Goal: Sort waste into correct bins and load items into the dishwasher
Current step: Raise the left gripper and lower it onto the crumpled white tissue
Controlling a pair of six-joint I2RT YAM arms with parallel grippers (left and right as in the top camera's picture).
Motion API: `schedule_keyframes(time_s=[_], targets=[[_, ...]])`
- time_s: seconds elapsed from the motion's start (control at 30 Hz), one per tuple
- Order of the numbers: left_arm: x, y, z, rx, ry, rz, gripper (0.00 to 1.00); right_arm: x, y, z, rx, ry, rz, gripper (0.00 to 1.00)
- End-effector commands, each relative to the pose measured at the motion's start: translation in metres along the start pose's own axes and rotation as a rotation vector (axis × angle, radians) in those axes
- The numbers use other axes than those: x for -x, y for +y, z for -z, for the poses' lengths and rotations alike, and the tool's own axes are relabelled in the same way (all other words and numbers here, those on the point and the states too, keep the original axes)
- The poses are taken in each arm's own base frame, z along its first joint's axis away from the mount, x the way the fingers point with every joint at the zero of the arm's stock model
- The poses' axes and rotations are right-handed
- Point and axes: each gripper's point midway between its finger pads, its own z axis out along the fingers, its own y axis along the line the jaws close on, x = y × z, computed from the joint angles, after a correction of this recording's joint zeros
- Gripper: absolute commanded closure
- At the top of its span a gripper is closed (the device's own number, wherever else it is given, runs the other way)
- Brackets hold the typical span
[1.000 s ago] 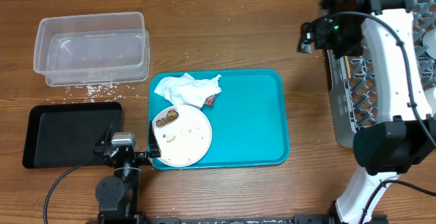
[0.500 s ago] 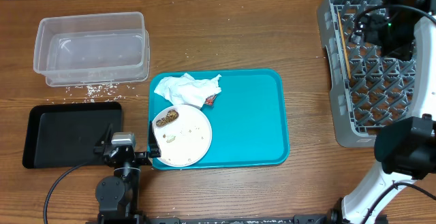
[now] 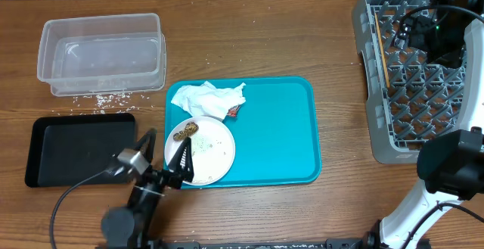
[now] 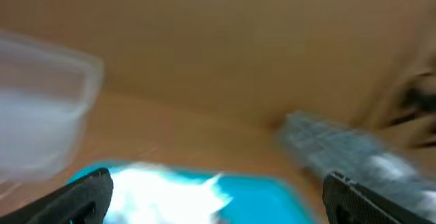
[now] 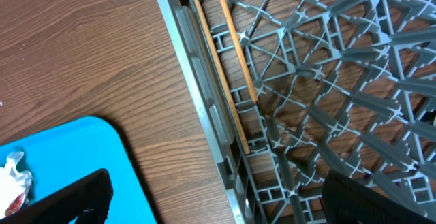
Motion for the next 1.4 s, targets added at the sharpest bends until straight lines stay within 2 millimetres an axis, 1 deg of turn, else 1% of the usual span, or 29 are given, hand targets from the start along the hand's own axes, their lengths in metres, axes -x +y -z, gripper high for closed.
schedule_keyframes(time_s=[0.0, 0.1, 0.2, 0.3, 0.4, 0.47, 0.53, 0.57, 0.6, 0.67, 0.77, 0.8, 0.83, 0.9, 0.93, 1.03, 1.1, 1.13, 1.2, 1.37], targets=[[0.014, -0.042, 0.005, -0.212, -0.018, 0.058, 0.0, 0.0, -0.001, 0.0, -0.006, -0.003, -0.005, 0.0], [0.035, -0.051, 0.007, -0.217, -0.059, 0.032, 0.0, 0.0, -0.001, 0.0, -0.006, -0.003, -0.005, 0.0], [0.047, -0.056, 0.005, -0.176, -0.009, -0.025, 0.0, 0.0, -0.001, 0.0, -0.006, -0.003, -0.005, 0.0], [0.051, -0.047, -0.005, -0.065, 0.122, -0.059, 0.0, 0.0, -0.001, 0.0, -0.006, -0.003, -0.005, 0.0], [0.051, -0.039, -0.018, 0.022, 0.334, -0.1, 0.0, 0.0, -0.001, 0.0, -0.006, -0.003, -0.005, 0.0], [0.053, -0.034, -0.031, 0.065, 0.501, -0.122, 0.0, 0.0, -0.001, 0.0, -0.006, -0.003, -0.005, 0.0], [0.059, -0.031, -0.044, 0.09, 0.614, -0.115, 0.0, 0.0, -0.001, 0.0, -0.006, -0.003, -0.005, 0.0], [0.064, -0.031, -0.054, 0.096, 0.661, -0.091, 0.0, 0.0, -0.001, 0.0, -0.006, -0.003, -0.005, 0.0], [0.068, -0.031, -0.061, 0.095, 0.681, -0.072, 0.0, 0.0, -0.001, 0.0, -0.006, -0.003, -0.005, 0.0], [0.076, -0.039, -0.083, 0.057, 0.725, 0.018, 0.0, 0.0, -0.001, 0.0, -0.006, -0.003, -0.005, 0.0], [0.081, -0.059, -0.112, -0.107, 0.761, 0.068, 0.0, 0.0, -0.001, 0.0, -0.006, -0.003, -0.005, 0.0], [0.077, -0.06, -0.122, -0.12, 0.783, 0.078, 0.0, 0.0, -0.001, 0.0, -0.006, -0.003, -0.005, 0.0], [0.072, -0.059, -0.127, -0.114, 0.806, 0.081, 0.0, 0.0, -0.001, 0.0, -0.006, -0.003, -0.005, 0.0], [0.052, -0.05, -0.138, -0.037, 0.891, 0.067, 0.0, 0.0, -0.001, 0.0, -0.006, -0.003, -0.005, 0.0], [0.039, -0.042, -0.14, 0.031, 0.951, 0.049, 0.0, 0.0, -0.001, 0.0, -0.006, -0.003, -0.005, 0.0], [0.007, -0.021, -0.137, 0.226, 1.139, -0.033, 0.0, 0.0, -0.001, 0.0, -0.006, -0.003, -0.005, 0.0], [-0.006, -0.009, -0.137, 0.333, 1.224, -0.108, 0.0, 0.0, -0.001, 0.0, -0.006, -0.003, -0.005, 0.0], [-0.01, -0.001, -0.14, 0.375, 1.246, -0.145, 0.0, 0.0, -0.001, 0.0, -0.006, -0.003, -0.005, 0.0], [-0.019, 0.006, -0.149, 0.406, 1.262, -0.182, 0.0, 0.0, -0.001, 0.0, -0.006, -0.003, -0.005, 0.0], [-0.054, 0.015, -0.158, 0.403, 1.336, -0.172, 0.0, 0.0, -0.001, 0.0, -0.006, -0.003, -0.005, 0.0]])
